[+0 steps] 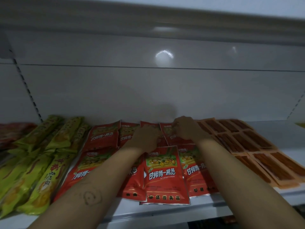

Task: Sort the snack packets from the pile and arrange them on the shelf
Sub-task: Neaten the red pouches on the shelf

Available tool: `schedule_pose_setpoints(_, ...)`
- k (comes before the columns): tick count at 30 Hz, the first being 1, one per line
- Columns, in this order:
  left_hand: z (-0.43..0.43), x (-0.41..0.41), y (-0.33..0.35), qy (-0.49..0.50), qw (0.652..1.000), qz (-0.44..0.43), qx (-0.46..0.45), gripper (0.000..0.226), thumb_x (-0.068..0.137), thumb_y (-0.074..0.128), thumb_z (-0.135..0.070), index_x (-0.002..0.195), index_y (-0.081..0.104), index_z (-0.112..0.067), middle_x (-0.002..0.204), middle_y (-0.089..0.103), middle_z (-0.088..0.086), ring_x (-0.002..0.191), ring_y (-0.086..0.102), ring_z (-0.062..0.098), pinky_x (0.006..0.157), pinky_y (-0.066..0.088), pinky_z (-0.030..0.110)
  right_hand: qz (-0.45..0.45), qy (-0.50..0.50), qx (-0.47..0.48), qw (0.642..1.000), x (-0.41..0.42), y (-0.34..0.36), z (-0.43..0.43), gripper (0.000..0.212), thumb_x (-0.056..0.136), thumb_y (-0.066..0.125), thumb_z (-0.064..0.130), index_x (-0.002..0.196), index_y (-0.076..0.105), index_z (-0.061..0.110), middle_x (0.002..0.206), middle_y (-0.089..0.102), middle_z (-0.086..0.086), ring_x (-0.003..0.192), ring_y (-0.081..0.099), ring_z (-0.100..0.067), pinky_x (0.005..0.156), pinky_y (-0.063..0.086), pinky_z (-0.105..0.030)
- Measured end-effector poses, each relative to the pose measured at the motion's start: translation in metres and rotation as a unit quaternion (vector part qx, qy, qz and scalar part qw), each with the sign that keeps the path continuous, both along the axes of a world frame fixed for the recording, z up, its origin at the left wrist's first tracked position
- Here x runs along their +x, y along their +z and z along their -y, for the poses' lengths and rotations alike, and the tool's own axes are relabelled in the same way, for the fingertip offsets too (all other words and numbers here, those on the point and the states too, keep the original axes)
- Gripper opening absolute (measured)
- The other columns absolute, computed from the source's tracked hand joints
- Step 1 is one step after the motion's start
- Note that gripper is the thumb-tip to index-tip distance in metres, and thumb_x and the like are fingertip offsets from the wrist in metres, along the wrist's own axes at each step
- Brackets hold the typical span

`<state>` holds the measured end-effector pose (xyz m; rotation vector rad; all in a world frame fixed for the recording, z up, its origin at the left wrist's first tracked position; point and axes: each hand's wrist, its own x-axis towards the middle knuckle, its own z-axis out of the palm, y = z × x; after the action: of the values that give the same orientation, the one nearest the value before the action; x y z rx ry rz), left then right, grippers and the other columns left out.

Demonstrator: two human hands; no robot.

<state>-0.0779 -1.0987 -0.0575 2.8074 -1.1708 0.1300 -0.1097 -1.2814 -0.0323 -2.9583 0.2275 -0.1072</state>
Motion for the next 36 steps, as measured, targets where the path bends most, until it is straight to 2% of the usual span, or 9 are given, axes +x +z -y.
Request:
schedule_pose_setpoints(2,0.000,-0.001,0.003,-0.004,1.000,0.008,0.000,0.045,0.098,0.049,-0.018,0.140,0.051,-0.033,0.130,0.061,0.003,0.121,0.056,0.026,0.097,0.048,0.043,-0.004,0.018,-0.013,1.000,-0.005,0.000,0.004,0.033,0.093,0.059,0.020,0.125,0.066,0.016,0.131,0.060,-0.006,0.116,0.058,-0.027,0.097,0.049,-0.038)
schedule_pose_setpoints(5,0.003,-0.005,0.009,-0.013,0.999,-0.002,0.036,0.049,0.097,0.046,-0.016,0.142,0.048,-0.036,0.136,0.058,0.003,0.128,0.051,0.027,0.110,0.034,0.051,-0.072,0.024,-0.030,0.997,-0.008,-0.013,0.002,0.026,0.091,0.061,0.030,0.113,0.070,0.019,0.120,0.068,-0.003,0.100,0.065,-0.021,0.089,0.055,-0.037)
schedule_pose_setpoints(8,0.000,-0.014,0.014,-0.006,0.999,-0.015,0.034,0.042,0.097,0.048,-0.019,0.135,0.055,-0.037,0.129,0.062,0.000,0.126,0.051,0.025,0.112,0.028,0.051,-0.078,0.026,-0.001,0.997,-0.012,-0.016,0.000,0.025,0.093,0.059,0.033,0.112,0.070,0.019,0.115,0.069,-0.004,0.099,0.065,-0.020,0.088,0.055,-0.036)
schedule_pose_setpoints(11,-0.009,-0.036,0.027,0.002,0.999,-0.037,0.023,0.034,0.100,0.048,-0.031,0.133,0.056,-0.035,0.128,0.061,-0.003,0.128,0.048,0.024,0.115,0.025,0.050,-0.036,0.022,0.013,0.999,-0.036,0.009,-0.001,0.033,0.097,0.055,0.032,0.127,0.063,0.021,0.128,0.064,-0.006,0.112,0.061,-0.025,0.097,0.049,-0.036)
schedule_pose_setpoints(13,-0.018,-0.056,0.037,-0.002,0.998,-0.060,0.023,0.039,0.101,0.047,-0.042,0.139,0.050,-0.036,0.137,0.056,-0.003,0.133,0.045,0.024,0.114,0.030,0.047,-0.032,0.008,0.029,0.999,-0.065,0.025,-0.003,0.043,0.096,0.056,0.039,0.138,0.054,0.029,0.139,0.056,-0.003,0.123,0.054,-0.025,0.103,0.045,-0.038)
schedule_pose_setpoints(15,-0.027,-0.081,0.043,-0.024,0.996,-0.080,0.023,0.051,0.095,0.049,-0.058,0.143,0.043,-0.040,0.141,0.053,-0.005,0.132,0.046,0.022,0.110,0.037,0.042,-0.042,-0.002,0.018,0.999,-0.102,0.031,-0.014,0.047,0.094,0.057,0.045,0.139,0.050,0.034,0.138,0.055,-0.001,0.122,0.054,-0.023,0.099,0.047,-0.037)
schedule_pose_setpoints(20,-0.041,-0.131,0.037,-0.047,0.982,-0.114,0.141,0.086,0.078,0.044,-0.084,0.150,0.008,-0.054,0.164,0.013,-0.004,0.149,0.014,0.022,0.120,0.008,0.051,-0.055,-0.041,0.010,0.998,-0.181,0.012,-0.045,0.053,0.096,0.052,0.049,0.146,0.034,0.045,0.146,0.044,0.007,0.129,0.045,-0.017,0.103,0.040,-0.037)
schedule_pose_setpoints(30,-0.043,-0.143,0.002,-0.010,0.987,-0.027,0.159,0.071,0.093,0.024,-0.073,0.154,0.006,-0.044,0.164,0.014,0.006,0.147,0.015,0.029,0.116,0.012,0.053,-0.058,-0.049,0.039,0.996,-0.184,-0.027,-0.046,0.054,0.100,0.043,0.048,0.151,0.026,0.041,0.162,0.020,0.002,0.145,0.025,-0.023,0.113,0.029,-0.037)
schedule_pose_setpoints(36,-0.045,-0.143,0.003,-0.013,0.987,-0.020,0.156,0.069,0.094,0.023,-0.070,0.155,0.004,-0.044,0.165,0.011,0.006,0.147,0.015,0.030,0.114,0.012,0.053,-0.003,-0.068,0.060,0.996,-0.186,-0.032,-0.052,0.052,0.101,0.044,0.045,0.151,0.031,0.036,0.159,0.027,0.000,0.143,0.028,-0.022,0.115,0.028,-0.036)
